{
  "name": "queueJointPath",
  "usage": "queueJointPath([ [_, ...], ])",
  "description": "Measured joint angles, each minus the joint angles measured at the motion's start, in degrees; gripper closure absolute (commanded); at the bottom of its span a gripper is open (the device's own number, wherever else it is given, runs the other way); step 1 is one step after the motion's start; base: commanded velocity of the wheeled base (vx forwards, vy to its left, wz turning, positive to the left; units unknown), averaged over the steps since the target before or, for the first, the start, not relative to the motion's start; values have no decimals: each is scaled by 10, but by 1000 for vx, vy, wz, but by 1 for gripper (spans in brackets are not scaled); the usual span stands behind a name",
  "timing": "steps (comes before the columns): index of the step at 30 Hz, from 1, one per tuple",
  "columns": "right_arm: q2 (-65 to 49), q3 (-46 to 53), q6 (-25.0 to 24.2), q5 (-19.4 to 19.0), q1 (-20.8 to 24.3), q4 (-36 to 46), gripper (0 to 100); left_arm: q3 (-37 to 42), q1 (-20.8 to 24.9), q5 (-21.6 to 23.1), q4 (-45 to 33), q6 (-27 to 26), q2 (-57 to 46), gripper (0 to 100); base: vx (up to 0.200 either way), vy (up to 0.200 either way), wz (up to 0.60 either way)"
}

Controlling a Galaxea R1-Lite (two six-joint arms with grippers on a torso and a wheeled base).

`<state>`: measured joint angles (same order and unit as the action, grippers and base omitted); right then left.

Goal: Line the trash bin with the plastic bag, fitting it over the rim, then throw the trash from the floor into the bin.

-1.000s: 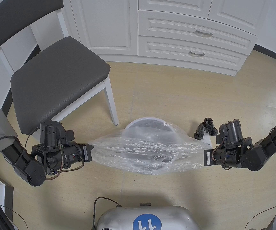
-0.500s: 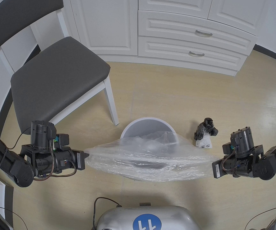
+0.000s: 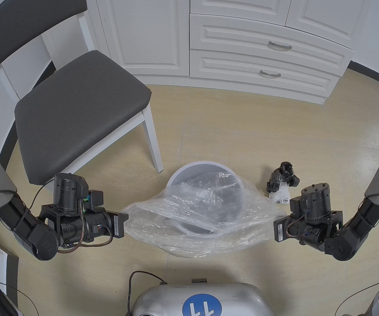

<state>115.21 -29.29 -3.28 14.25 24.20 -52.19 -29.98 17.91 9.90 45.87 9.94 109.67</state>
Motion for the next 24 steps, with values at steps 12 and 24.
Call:
queueJointPath([
  [12, -4, 35, 17, 3, 27, -4, 100, 28, -2, -20, 27, -6, 15, 100, 0, 0, 0],
  [24, -9, 36, 48, -4, 23, -4, 100, 30, -4, -24, 39, -23, 3, 100, 0, 0, 0],
])
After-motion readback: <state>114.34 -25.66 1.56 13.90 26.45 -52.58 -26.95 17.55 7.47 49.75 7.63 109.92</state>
